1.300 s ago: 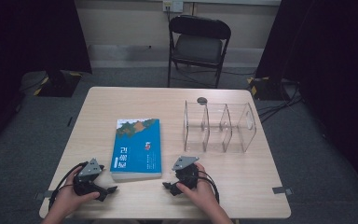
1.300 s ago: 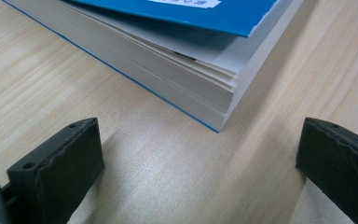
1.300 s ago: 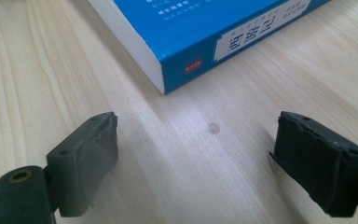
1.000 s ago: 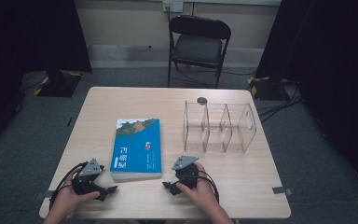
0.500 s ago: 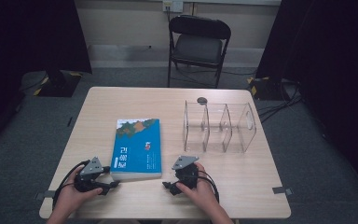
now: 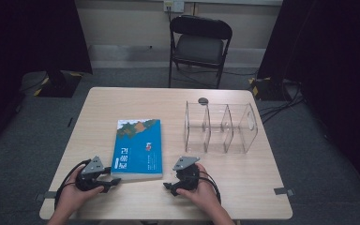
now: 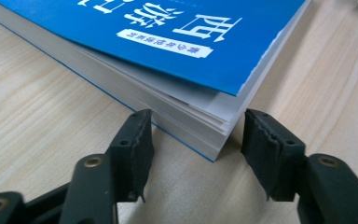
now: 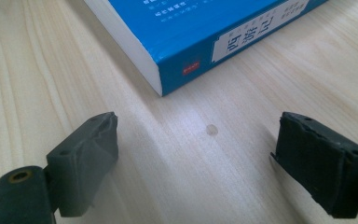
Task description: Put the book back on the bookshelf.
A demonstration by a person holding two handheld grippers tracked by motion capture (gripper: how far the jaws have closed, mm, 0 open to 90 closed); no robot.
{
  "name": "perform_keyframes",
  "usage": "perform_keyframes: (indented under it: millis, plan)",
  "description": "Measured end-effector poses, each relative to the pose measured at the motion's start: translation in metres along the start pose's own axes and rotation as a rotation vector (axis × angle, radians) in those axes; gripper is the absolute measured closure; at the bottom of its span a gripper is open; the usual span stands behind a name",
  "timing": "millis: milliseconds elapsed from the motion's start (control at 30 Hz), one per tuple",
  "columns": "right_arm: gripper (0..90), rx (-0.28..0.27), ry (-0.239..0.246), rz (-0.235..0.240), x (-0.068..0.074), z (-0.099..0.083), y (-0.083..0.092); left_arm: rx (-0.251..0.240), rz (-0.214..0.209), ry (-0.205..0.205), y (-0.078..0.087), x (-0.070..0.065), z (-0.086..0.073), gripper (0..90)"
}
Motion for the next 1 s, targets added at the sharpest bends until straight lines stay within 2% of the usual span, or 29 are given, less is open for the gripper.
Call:
perform_keyframes:
  millis: [100,167,200,233,300,400,467,600,633,667,733,800,867,900,1000]
  plan:
    - [12.3,-0.002,0.002,0.0,-0.0001,0.0001,-0.0001,-0.015,0.008,0.015,-0.001,-0.0013,0.0006,44.1]
    - [12.3,0.0,0.0,0.0,0.0,0.0,0.0,-0.01,-0.005,0.015,-0.001,-0.0011,0.0009,44.2]
    - [12.3,-0.001,0.001,0.001,-0.0001,0.0001,-0.0001,0.001,0.004,0.01,-0.0005,-0.0002,0.0014,44.2]
    - [12.3,-0.002,0.001,0.0,-0.0001,0.0001,-0.0001,0.006,-0.009,0.019,-0.0001,-0.0005,0.0012,44.1]
    - [12.3,-0.003,0.004,0.0,-0.0002,0.0002,-0.0002,-0.008,-0.008,0.02,0.0004,0.0013,0.0015,44.3]
    - [12.3,-0.002,0.001,0.0,-0.0001,0.0001,-0.0001,-0.021,-0.025,0.049,-0.0003,0.0002,0.002,44.4]
    - [12.2,-0.002,0.001,0.0,-0.0001,0.0001,-0.0002,-0.014,-0.017,0.043,0.0016,0.0019,0.0028,44.7]
    - [12.2,-0.001,0.001,0.001,0.0,0.0003,-0.0002,-0.007,-0.025,0.068,0.0016,0.0011,0.0048,44.9]
    - [12.2,-0.001,0.001,0.001,0.0,0.0003,-0.0002,0.003,-0.018,0.047,0.0032,0.0032,0.0056,44.9]
    - [12.2,-0.001,0.001,0.001,0.0,0.0003,-0.0003,0.015,-0.024,0.048,0.0046,0.0036,0.006,44.9]
    - [12.2,-0.001,0.002,0.001,-0.0001,0.0003,-0.0003,-0.007,-0.029,0.082,0.0033,0.0015,0.0066,45.0]
    - [12.2,-0.001,0.002,0.001,-0.0001,0.0003,-0.0003,-0.006,-0.032,0.092,0.0028,0.0013,0.007,45.0]
    - [12.2,-0.001,-0.002,-0.001,0.0002,0.0002,-0.0001,0.016,-0.029,0.077,0.004,0.0022,0.0073,45.1]
    - [12.2,0.004,-0.008,-0.005,0.0007,0.0001,0.0002,0.011,-0.026,0.075,0.0039,0.0027,0.0085,45.1]
    - [12.4,0.004,-0.013,-0.012,0.0015,0.0,0.0005,0.022,-0.04,0.087,0.0051,0.0019,0.0099,45.1]
Point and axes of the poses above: each handheld gripper's, and its own axes: y roughly backward along the jaws, z roughly out of its top, x roughly to its left, the point moved 5 cm from there along -y, roughly forward along the jaws, and after that the axes turned 11 degrees about -z, right-handed, at the moved point
